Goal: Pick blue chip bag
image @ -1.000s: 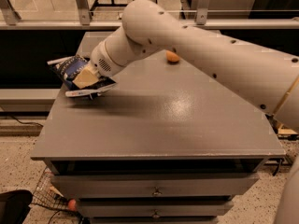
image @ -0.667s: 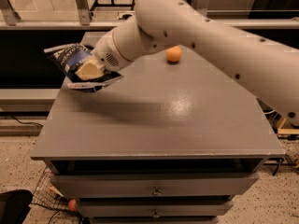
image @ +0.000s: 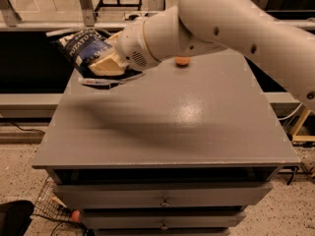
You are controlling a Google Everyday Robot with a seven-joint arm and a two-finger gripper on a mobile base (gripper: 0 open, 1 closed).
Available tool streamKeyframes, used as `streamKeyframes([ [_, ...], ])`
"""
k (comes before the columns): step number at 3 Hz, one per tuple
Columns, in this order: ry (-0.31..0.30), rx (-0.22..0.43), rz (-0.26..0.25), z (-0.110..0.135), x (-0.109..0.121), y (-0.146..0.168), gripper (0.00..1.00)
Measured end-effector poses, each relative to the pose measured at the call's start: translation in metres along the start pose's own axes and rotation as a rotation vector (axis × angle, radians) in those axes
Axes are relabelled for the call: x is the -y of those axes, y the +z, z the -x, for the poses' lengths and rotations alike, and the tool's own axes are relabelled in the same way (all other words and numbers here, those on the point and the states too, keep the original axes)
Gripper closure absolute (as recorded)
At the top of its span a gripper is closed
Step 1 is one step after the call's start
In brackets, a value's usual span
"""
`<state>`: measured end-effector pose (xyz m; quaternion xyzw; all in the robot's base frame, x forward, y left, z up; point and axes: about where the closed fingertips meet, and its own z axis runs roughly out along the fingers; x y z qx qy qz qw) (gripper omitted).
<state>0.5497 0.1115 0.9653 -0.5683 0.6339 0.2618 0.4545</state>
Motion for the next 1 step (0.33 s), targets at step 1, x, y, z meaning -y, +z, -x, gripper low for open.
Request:
streamKeyframes([
  [1, -0.027, 0.054, -0.018, 0.0028, -0.0016, -0.0173, 1.00],
])
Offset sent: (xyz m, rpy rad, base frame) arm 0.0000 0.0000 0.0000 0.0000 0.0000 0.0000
